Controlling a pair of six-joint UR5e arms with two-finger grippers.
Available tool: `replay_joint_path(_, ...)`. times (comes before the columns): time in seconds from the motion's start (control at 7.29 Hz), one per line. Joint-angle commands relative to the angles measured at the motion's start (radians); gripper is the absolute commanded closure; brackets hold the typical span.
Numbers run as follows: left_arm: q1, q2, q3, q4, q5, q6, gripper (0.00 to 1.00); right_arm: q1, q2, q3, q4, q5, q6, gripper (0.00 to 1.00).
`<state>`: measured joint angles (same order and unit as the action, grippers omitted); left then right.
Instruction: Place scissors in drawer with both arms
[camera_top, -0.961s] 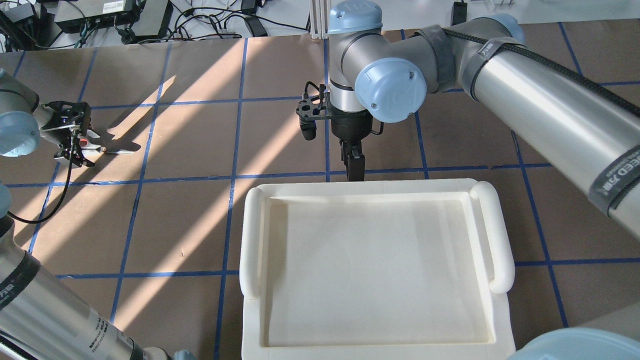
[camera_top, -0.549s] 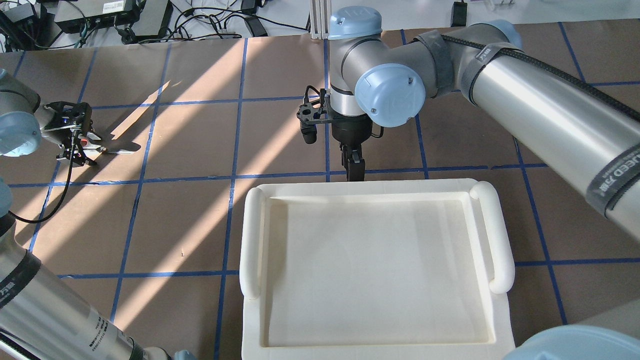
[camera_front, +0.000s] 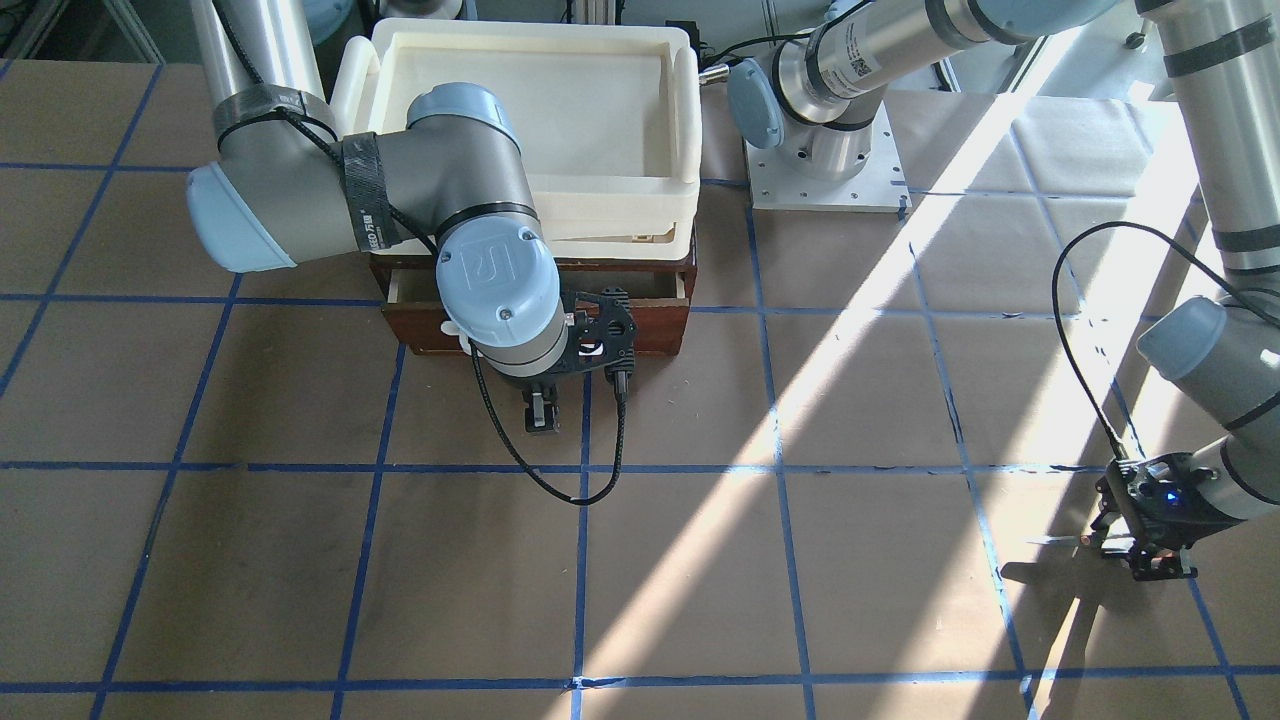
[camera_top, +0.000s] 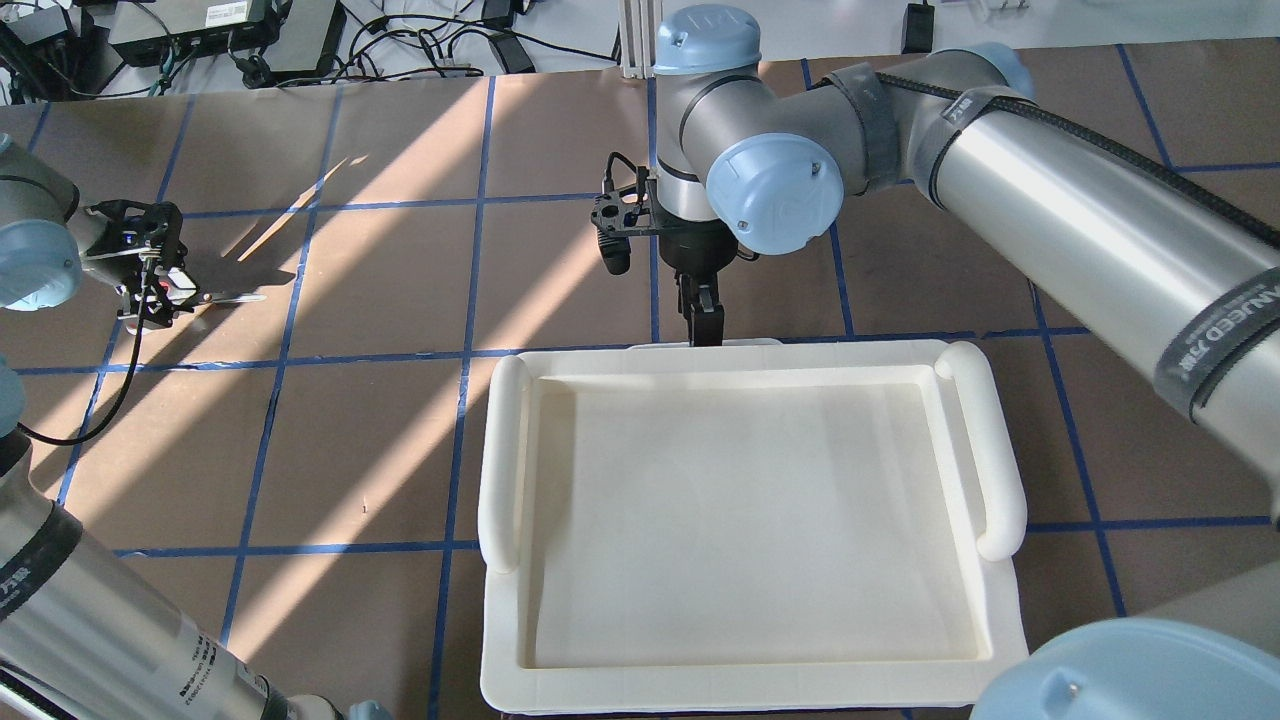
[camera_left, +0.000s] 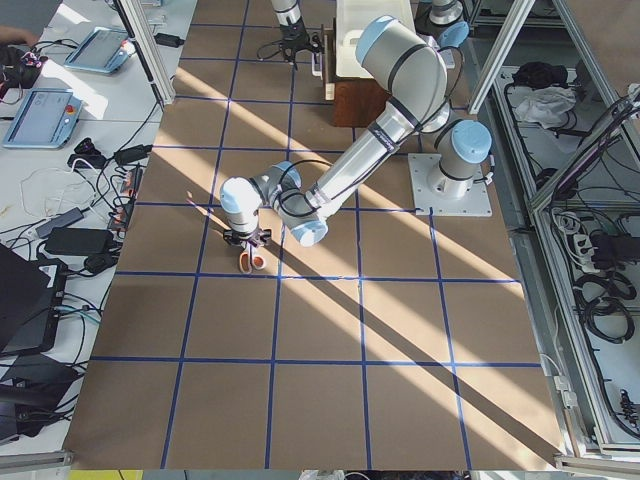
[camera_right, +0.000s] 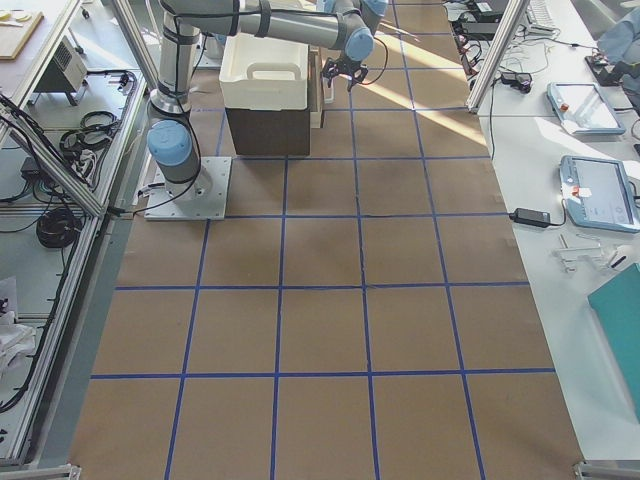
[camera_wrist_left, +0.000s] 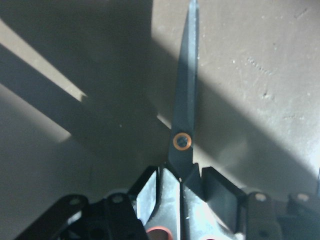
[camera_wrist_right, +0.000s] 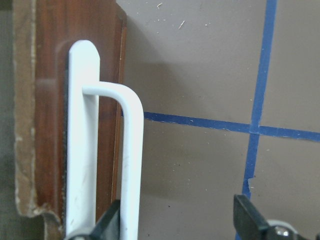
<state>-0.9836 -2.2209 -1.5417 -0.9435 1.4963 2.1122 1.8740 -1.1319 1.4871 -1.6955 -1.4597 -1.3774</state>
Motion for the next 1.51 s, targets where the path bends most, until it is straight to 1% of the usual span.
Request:
replay_joint_path(0.0,-0.006,0.013,0.002,0.0,-0.001,0.0,1.0,-0.003,0.052,-0.066,-0.036,-0.008,0.0,0.2)
replay_joint_path(0.14,-0.019,0.036,0.002,-0.003,0.001,-0.009,1.0,-0.004,0.076,-0.103,-0.036,-0.014,0.0,0.2)
replay_joint_path(0.27,-0.048,0.064,0.002,-0.004,-0.01,-0.02,1.0,-0.007,0.086,-0.119,-0.038,-0.015,0.0,0.2)
replay_joint_path(0.69,-0.119,0.151,0.002,-0.032,0.001,-0.086,1.0,-0.013,0.101,-0.136,-0.067,-0.016,-0.006,0.2)
replay_joint_path(0.82,-0.151,0.183,0.0,-0.073,0.002,-0.136,1.0,-0.013,0.103,-0.136,-0.07,-0.016,-0.012,0.2)
replay_joint_path(0.96,-0.182,0.21,0.0,-0.105,0.004,-0.208,1.0,-0.018,0.106,-0.142,-0.1,-0.018,-0.014,0.2)
replay_joint_path(1.24,-0.243,0.248,0.0,-0.13,0.007,-0.254,1.0,-0.03,0.113,-0.159,-0.107,-0.018,-0.031,0.17)
replay_joint_path(1.37,-0.275,0.265,0.0,-0.158,0.007,-0.317,1.0,-0.035,0.115,-0.163,-0.107,-0.016,-0.035,0.17)
